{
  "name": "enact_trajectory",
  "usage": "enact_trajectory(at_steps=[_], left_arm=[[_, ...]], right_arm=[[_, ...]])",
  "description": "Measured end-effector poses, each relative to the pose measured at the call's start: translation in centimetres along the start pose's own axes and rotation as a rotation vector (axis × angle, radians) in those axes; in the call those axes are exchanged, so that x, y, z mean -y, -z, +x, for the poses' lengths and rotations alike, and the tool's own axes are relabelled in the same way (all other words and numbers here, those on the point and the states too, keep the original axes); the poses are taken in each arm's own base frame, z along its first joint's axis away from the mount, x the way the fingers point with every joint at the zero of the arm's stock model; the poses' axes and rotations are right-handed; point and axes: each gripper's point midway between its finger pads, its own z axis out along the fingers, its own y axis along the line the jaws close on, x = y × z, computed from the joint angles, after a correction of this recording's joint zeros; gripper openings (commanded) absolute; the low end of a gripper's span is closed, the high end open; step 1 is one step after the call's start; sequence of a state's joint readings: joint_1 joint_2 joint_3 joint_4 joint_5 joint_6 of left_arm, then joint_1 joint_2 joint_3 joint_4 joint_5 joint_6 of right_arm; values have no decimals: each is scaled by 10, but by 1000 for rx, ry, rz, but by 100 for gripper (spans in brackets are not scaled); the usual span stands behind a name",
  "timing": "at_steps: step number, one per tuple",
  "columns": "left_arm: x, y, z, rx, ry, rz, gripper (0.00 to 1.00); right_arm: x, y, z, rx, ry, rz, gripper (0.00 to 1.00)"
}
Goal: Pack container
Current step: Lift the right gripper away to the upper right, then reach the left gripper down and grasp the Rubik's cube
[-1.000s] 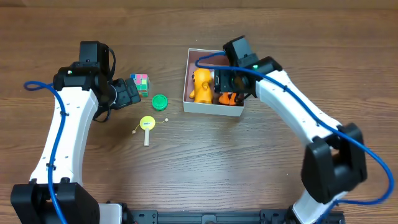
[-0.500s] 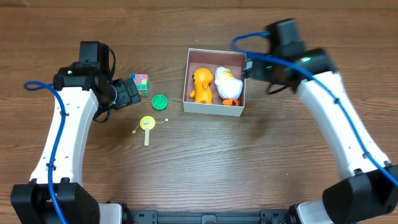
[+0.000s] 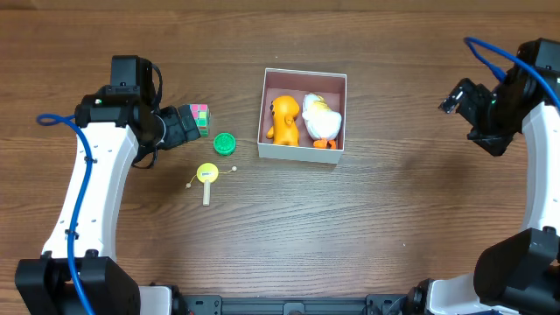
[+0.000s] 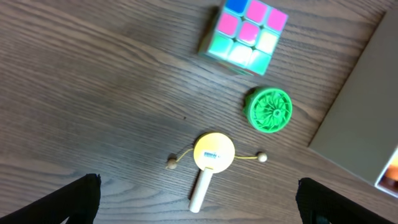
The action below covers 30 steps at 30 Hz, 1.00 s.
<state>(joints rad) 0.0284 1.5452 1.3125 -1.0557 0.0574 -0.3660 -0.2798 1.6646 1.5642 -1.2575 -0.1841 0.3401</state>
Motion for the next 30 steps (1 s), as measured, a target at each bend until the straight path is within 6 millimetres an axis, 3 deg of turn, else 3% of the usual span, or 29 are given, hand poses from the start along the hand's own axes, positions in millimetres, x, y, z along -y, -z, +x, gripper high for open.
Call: enact_trajectory(at_steps=[4, 8, 10, 13, 18, 30], left_arm=[[9, 15, -7, 5, -119, 34, 100], [18, 39, -30, 19, -200, 27, 100], [22, 39, -44, 8, -232, 19, 100], [23, 9, -53, -65, -266, -2, 100], [18, -51, -47, -202, -309, -29, 100], [36, -106, -51, -199, -424, -115, 100]], right_arm=[[-2, 0, 1, -5, 0, -10, 100], [-2, 0, 1, -4, 0, -12, 100], [-2, 0, 1, -5, 0, -14, 100], [-3, 0, 1, -7, 0, -17, 100], [-3, 0, 1, -7, 0, -17, 100], [-3, 0, 1, -7, 0, -17, 100]])
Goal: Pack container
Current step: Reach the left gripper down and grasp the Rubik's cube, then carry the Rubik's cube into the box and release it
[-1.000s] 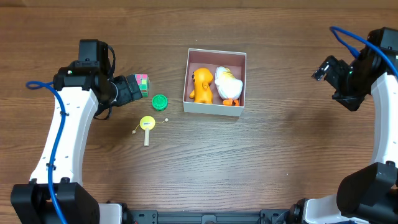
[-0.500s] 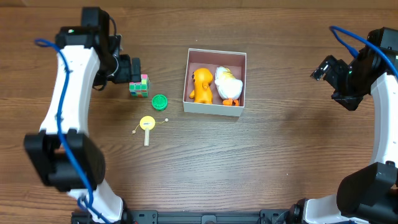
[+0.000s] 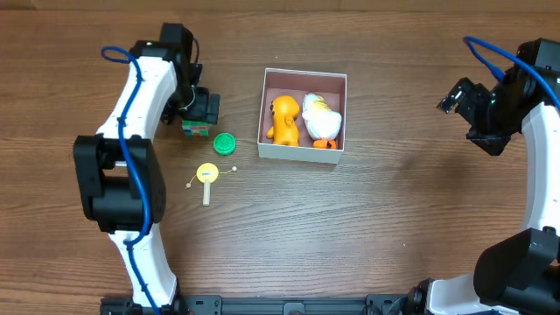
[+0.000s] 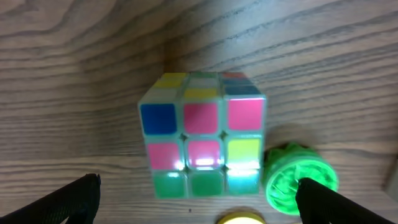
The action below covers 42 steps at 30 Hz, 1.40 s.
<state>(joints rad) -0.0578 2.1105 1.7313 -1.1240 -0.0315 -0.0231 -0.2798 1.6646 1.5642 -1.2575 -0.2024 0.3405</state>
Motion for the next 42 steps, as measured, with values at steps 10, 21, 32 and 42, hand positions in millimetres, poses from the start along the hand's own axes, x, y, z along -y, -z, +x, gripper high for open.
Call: enact_trajectory(at_steps=[10, 21, 32, 42], left_arm=[[-5, -32, -6, -23, 50, -38, 99], [1, -42, -9, -23, 24, -8, 70], [1, -43, -6, -36, 20, -4, 47], [8, 32, -28, 0, 29, 45, 36]], right_arm=[[0, 0, 0, 0, 0, 0, 100], [0, 0, 0, 0, 0, 0, 100], [0, 0, 0, 0, 0, 0, 100], [0, 0, 0, 1, 0, -1, 100]])
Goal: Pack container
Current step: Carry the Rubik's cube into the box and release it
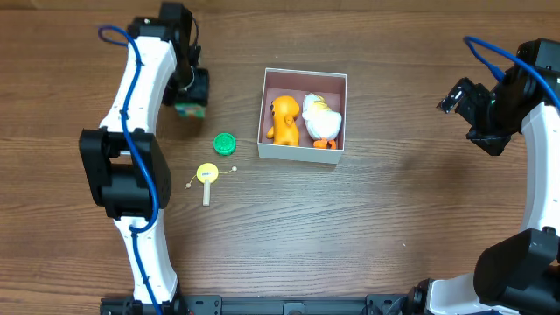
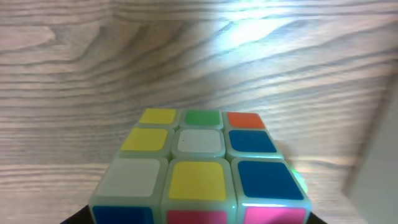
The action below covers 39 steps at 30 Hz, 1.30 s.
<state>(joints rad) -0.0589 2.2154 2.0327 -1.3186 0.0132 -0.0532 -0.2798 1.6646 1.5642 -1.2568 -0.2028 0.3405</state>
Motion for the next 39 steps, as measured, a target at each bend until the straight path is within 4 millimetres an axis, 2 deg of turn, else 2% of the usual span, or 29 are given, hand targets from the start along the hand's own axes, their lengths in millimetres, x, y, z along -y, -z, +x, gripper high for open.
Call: enact_trajectory(at_steps=[3, 5, 7, 9, 11, 15, 17, 18, 19, 22, 26, 30, 32, 34, 36, 37, 39], left_arm=[[13, 30, -2, 12, -4, 56, 30], [28, 53, -4, 38, -13, 88, 30], [50, 73, -7, 76, -45, 109, 31], [85, 85, -7, 110, -93, 131, 31], [120, 87, 1, 110, -136, 150, 31], [173, 87, 12, 128, -182, 187, 33], [198, 80, 18, 127, -191, 201, 36], [199, 79, 19, 125, -181, 202, 37], [213, 70, 26, 112, -195, 206, 37], [236, 51, 36, 102, -194, 205, 38], [252, 42, 40, 112, -187, 212, 37], [247, 38, 39, 107, -158, 198, 39], [243, 28, 43, 88, -145, 176, 39], [238, 10, 50, 54, -141, 157, 41], [235, -9, 60, 13, -137, 146, 75], [235, -12, 62, 4, -132, 148, 100], [235, -12, 65, -8, -128, 155, 100]], right_arm=[[0, 0, 0, 0, 0, 0, 100], [0, 0, 0, -1, 0, 0, 100], [0, 0, 0, -1, 0, 1, 100], [0, 0, 0, -1, 0, 0, 100], [0, 0, 0, -1, 0, 0, 100], [0, 0, 0, -1, 0, 1, 100], [0, 0, 0, -1, 0, 0, 100], [0, 0, 0, -1, 0, 0, 100], [0, 0, 0, 0, 0, 0, 100], [0, 0, 0, -1, 0, 1, 100], [0, 0, 0, 0, 0, 0, 100], [0, 0, 0, 0, 0, 0, 100], [0, 0, 0, 0, 1, 0, 100], [0, 0, 0, 0, 0, 0, 100], [0, 0, 0, 0, 0, 0, 100], [0, 0, 0, 0, 0, 0, 100], [0, 0, 0, -1, 0, 0, 100]])
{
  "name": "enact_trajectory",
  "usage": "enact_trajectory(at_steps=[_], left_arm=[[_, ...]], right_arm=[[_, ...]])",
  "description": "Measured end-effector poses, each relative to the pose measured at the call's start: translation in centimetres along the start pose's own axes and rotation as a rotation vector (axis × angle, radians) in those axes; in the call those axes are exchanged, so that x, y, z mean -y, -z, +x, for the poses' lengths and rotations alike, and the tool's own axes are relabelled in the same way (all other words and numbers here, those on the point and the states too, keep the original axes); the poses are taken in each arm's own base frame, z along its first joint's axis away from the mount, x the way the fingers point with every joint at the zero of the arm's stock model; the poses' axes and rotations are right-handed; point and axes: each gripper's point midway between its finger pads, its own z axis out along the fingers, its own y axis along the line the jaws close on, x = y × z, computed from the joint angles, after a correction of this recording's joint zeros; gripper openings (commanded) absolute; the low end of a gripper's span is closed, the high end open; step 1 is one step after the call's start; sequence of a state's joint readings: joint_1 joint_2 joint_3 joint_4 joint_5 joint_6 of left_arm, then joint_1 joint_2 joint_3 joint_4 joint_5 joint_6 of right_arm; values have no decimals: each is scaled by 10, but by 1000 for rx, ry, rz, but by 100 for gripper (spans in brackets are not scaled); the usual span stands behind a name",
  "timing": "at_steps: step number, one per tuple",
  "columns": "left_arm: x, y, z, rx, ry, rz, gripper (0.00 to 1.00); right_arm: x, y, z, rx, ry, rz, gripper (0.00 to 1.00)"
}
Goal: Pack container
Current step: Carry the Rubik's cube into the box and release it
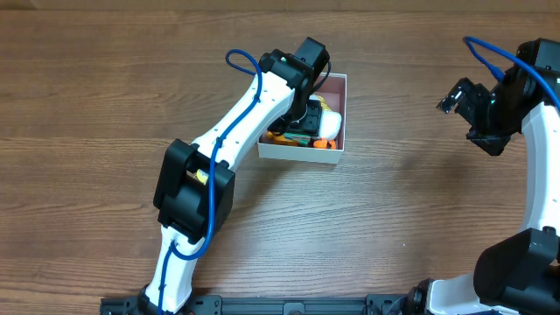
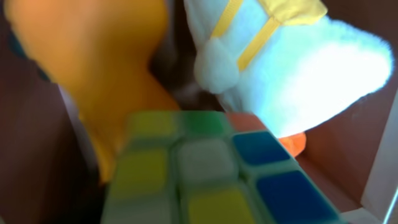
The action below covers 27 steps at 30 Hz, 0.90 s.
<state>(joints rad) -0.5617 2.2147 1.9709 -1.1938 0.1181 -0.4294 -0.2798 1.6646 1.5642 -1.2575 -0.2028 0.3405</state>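
Note:
The white box (image 1: 302, 153) holds an orange duck toy (image 2: 106, 68) and a white plush duck (image 2: 292, 68). My left gripper (image 1: 306, 122) reaches into the box from above, shut on the Rubik's cube (image 2: 205, 168). The cube fills the bottom of the left wrist view, blurred, just over the two toys and hiding the fingers. My right gripper (image 1: 459, 96) hangs open at the far right, away from the box, with nothing in it.
The left arm (image 1: 236, 122) stretches diagonally across the table from the front left to the box and covers the spot to the left of the box. The right arm (image 1: 534, 166) runs along the right edge.
My left gripper, holding the cube above the table left of the box, is now over the box interior with the cube just above the two ducks. The right arm has not moved.
My left gripper was open beside the cube, green disc and yellow rattle. It then stood right over the cube, still open. Then it held the cube lifted off the table. Now the cube is down among the toys in the box.

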Motion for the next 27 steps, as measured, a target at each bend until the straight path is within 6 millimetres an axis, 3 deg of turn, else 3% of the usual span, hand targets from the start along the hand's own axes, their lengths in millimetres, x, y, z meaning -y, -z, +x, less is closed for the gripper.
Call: enact_trajectory(at_steps=[5, 7, 8, 9, 14, 18, 22, 24, 27], left_arm=[[6, 11, 9, -45, 18, 32, 95], [12, 25, 4, -25, 14, 49, 78], [14, 33, 0, -11, 9, 55, 61], [16, 38, -2, -1, 10, 59, 52], [10, 42, -1, 1, 16, 28, 4], [9, 37, -2, 8, 15, 19, 6], [7, 13, -2, 10, 13, 10, 11], [2, -6, 4, -7, 14, -1, 18], [0, -20, 8, -16, 14, -7, 17]], right_arm=[[0, 0, 0, 0, 0, 0, 100], [0, 0, 0, 1, 1, 0, 100], [0, 0, 0, 0, 0, 0, 100], [0, 0, 0, 0, 0, 0, 100], [0, 0, 0, 0, 0, 0, 100], [0, 0, 0, 0, 0, 0, 100], [0, 0, 0, 0, 0, 0, 100], [0, 0, 0, 0, 0, 0, 100], [0, 0, 0, 0, 0, 0, 100]])
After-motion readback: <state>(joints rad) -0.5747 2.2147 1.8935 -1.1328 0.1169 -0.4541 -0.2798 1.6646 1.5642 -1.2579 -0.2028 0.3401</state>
